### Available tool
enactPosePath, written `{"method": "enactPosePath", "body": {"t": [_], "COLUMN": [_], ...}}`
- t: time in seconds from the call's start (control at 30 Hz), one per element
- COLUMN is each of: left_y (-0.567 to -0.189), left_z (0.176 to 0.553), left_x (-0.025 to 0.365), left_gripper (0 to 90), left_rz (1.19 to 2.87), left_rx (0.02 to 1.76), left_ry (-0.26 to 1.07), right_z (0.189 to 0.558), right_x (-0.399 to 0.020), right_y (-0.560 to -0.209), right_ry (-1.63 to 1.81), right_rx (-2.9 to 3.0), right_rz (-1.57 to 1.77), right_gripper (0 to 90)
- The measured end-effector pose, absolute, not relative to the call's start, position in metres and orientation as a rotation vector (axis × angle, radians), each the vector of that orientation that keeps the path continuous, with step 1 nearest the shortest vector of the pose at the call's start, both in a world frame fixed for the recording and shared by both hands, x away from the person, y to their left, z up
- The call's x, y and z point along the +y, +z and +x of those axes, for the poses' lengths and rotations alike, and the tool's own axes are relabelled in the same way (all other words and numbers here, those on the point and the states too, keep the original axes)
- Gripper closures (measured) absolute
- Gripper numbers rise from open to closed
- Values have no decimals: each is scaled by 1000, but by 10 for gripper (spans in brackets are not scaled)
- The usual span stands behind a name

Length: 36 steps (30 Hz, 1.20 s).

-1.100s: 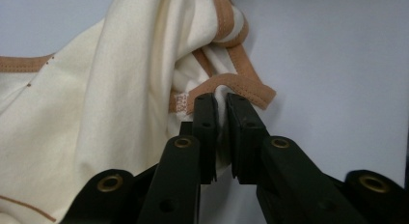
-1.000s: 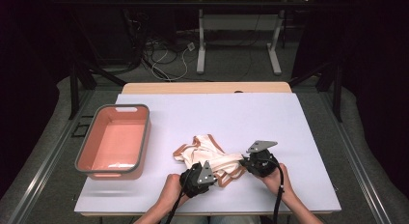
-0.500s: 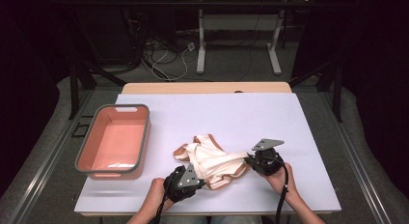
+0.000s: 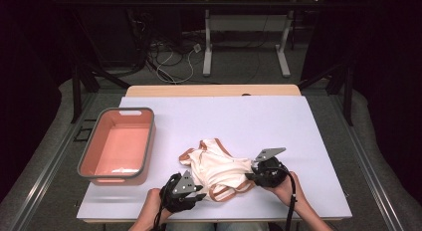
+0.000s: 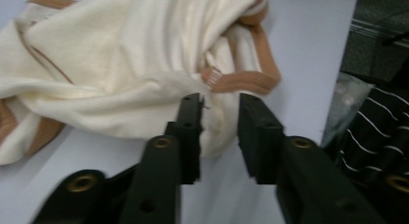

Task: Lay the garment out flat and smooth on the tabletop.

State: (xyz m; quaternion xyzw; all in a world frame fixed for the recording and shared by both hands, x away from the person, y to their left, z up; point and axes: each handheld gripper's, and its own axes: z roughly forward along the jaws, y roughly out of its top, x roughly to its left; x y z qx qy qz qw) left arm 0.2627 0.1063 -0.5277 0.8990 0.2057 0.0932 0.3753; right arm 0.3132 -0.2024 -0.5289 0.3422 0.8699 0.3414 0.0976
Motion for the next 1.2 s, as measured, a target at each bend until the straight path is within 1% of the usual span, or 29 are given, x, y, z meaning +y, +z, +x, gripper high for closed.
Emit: {"method": "enactPosePath", "body": {"t": [0.13,0.27,0.3,0.37,0.43,0.53,0.63,0.73,0.83,0.9,1.03,1.2], "left_y": [-523,-522,-523,-523,-525,-529,-536,-540,-546,-551,-551,-551], "left_z": [273,289,294,302,308,314,320,322,323,324,323,321], "left_x": [112,115,115,114,111,107,103,101,98,97,98,99], "left_gripper": [502,437,430,426,420,419,419,433,470,513,599,744], "left_rz": [2238,2194,2176,2165,2145,2169,2200,2243,2291,2319,2313,2308], "left_rx": [625,745,789,821,858,894,925,922,922,921,910,895], "left_ry": [287,347,362,366,391,415,401,378,349,312,281,247], "right_z": [312,315,316,318,321,332,343,352,362,368,376,382], "right_x": [-207,-212,-212,-213,-214,-211,-206,-199,-193,-187,-175,-159], "right_y": [-517,-511,-511,-510,-508,-509,-517,-524,-529,-535,-543,-550], "right_ry": [1083,1153,1155,1183,1192,1176,1125,1077,1065,1067,1045,1066], "right_rx": [2543,2487,2474,2435,2407,2355,2354,2367,2386,2401,2467,2511], "right_rz": [1010,1028,1037,1040,1052,1074,1088,1086,1096,1100,1101,1102], "right_gripper": [572,512,512,517,543,580,588,590,589,584,567,557]}}
